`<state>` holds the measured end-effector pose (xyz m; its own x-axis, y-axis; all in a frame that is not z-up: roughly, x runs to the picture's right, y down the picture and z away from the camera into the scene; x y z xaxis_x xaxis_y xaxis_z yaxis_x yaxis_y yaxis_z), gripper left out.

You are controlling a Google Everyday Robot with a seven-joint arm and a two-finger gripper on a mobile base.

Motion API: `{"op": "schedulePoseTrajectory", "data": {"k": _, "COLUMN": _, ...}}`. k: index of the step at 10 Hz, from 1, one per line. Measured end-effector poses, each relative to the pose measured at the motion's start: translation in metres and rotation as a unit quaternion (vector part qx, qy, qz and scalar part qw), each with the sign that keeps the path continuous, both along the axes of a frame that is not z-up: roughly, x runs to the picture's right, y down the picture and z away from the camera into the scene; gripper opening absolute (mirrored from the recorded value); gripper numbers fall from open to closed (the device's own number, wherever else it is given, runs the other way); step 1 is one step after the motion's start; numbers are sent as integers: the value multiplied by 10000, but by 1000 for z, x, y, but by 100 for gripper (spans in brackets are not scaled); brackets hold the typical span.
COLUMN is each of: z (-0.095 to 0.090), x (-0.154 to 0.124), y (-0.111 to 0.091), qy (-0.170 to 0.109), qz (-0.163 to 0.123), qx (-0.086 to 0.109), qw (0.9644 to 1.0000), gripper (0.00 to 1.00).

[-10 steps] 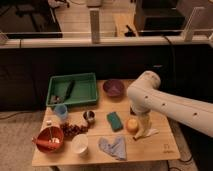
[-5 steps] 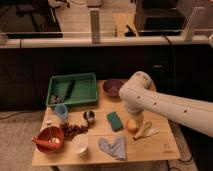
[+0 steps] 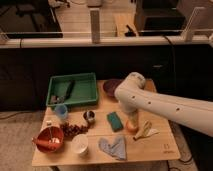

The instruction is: Place sponge in paper cup

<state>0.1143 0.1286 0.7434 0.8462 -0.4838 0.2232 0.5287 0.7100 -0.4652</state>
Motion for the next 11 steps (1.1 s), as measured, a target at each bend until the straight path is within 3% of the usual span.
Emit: {"op": "schedulePoseTrajectory", "data": {"k": 11, "z": 31, "x": -29, "y": 15, "qy": -526, "qz": -33, "qx": -129, "qw": 9985, "gripper": 80}}
